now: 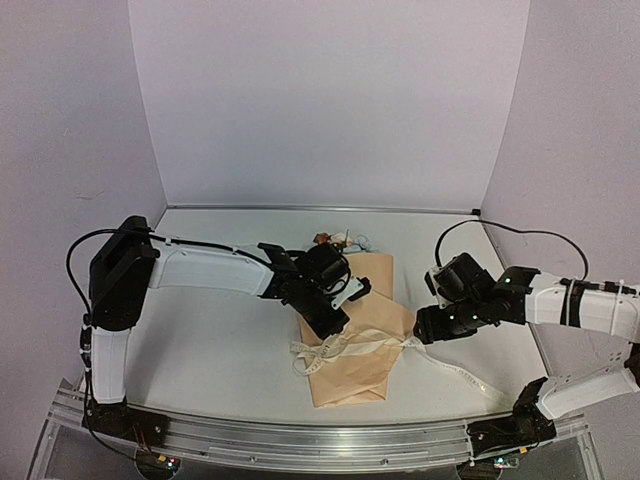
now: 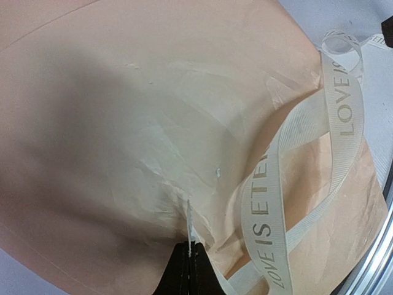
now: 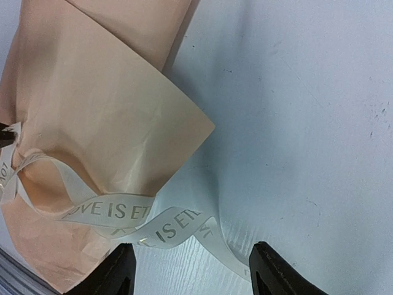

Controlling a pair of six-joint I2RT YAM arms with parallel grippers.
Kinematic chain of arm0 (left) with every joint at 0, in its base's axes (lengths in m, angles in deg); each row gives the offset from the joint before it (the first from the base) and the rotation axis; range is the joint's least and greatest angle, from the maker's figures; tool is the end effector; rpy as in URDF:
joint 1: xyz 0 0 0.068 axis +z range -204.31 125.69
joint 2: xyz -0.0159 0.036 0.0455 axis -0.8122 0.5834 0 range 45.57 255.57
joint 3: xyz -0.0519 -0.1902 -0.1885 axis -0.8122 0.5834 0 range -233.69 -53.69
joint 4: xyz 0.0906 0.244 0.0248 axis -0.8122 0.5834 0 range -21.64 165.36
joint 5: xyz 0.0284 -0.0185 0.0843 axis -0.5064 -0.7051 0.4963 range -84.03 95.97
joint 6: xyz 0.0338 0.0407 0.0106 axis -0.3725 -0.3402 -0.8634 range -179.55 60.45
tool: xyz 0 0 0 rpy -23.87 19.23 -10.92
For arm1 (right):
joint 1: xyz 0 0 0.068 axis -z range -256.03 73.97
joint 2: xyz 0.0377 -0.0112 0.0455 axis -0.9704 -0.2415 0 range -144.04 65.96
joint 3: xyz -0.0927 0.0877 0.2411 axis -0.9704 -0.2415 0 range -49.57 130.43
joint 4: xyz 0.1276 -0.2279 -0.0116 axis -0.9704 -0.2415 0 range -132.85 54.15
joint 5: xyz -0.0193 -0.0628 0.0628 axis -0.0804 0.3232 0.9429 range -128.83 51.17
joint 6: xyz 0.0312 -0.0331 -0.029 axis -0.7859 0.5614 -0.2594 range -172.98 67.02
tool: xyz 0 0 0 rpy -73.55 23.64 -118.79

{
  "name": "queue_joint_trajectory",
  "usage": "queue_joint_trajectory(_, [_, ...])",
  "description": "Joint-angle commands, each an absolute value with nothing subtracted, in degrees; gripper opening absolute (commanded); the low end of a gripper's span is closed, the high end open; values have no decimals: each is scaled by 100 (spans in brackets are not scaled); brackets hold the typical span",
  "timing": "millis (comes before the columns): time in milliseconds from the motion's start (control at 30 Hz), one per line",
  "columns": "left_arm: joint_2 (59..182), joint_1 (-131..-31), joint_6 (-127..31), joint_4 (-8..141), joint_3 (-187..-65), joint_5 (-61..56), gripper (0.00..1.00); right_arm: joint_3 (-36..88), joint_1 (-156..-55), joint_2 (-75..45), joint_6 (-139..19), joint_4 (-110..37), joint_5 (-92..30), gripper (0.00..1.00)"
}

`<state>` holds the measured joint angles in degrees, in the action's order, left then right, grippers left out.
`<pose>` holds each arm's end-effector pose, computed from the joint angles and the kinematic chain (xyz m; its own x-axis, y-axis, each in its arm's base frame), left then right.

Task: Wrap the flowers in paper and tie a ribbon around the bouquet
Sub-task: Cross the ribbon over the folded bouquet, then adjust the ribbon on the folded bouquet.

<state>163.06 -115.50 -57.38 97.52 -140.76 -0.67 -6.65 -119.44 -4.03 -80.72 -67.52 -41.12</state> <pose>0.2078 -0.3864 0.1811 -0.4492 0.7388 -0.5024 0.8822 0.4556 -0.1188 0.1695 0.1583 0.2098 -0.8623 -0.1756 -0.4750 -0.3054 0.9285 0.2112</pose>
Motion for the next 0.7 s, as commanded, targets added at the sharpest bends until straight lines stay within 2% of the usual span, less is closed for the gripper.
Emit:
queue_joint_trajectory(0, [15627,-11533,-5628,9281,-13874,291,0,-797,-11918,-280,-7758,-6654,-4310,66])
queue_joint_trajectory(100, [15412,-11406,-5546,9107,-13724,316,0,-958,-11909,-237,-7329,-6400,-3977,69])
queue_joint_trajectory(300, [15102,-10973,-5355,8876,-13550,189,0,-1661,-11910,-55,-6265,-5166,-3425,67])
queue_joint_trajectory(467, [14955,-10649,-5122,8756,-13466,294,0,-1796,-11891,-15,-5368,-5105,-3263,70])
queue_joint_trajectory(667, [14729,-10310,-4730,8665,-13377,1051,0,-1794,-11538,-335,-4761,-5079,-3037,69])
